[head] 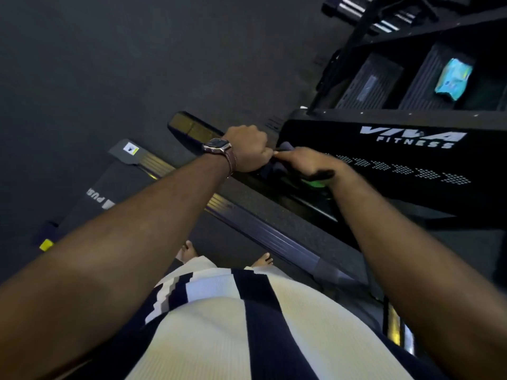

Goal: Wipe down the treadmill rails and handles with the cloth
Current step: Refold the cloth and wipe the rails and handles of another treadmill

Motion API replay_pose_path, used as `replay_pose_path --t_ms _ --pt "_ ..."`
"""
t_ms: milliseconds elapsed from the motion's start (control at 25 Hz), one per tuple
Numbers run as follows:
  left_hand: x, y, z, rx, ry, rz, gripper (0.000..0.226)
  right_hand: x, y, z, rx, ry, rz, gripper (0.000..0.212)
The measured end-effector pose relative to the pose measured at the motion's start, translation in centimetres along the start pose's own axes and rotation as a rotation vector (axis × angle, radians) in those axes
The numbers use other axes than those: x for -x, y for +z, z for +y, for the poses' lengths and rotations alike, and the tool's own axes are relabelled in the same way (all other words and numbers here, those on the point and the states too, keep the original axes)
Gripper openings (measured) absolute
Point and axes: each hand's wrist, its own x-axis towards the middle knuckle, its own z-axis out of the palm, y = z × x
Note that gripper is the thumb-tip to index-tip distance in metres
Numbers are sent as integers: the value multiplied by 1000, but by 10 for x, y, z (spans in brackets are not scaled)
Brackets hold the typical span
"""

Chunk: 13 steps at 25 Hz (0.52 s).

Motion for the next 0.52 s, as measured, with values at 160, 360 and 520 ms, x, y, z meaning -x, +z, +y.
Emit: replay_pose_path --t_ms 160,360,520 --pt "-1 1 -2 -10 -25 8 37 -6 -4 27 -106 -32 57 63" --pt "-6 -2 -19 -13 -70 -6 40 -12 2 10 -368 -12 -85 12" --pt "-4 1 -31 -12 -85 42 38 -12 1 9 -433 -6 -98 13"
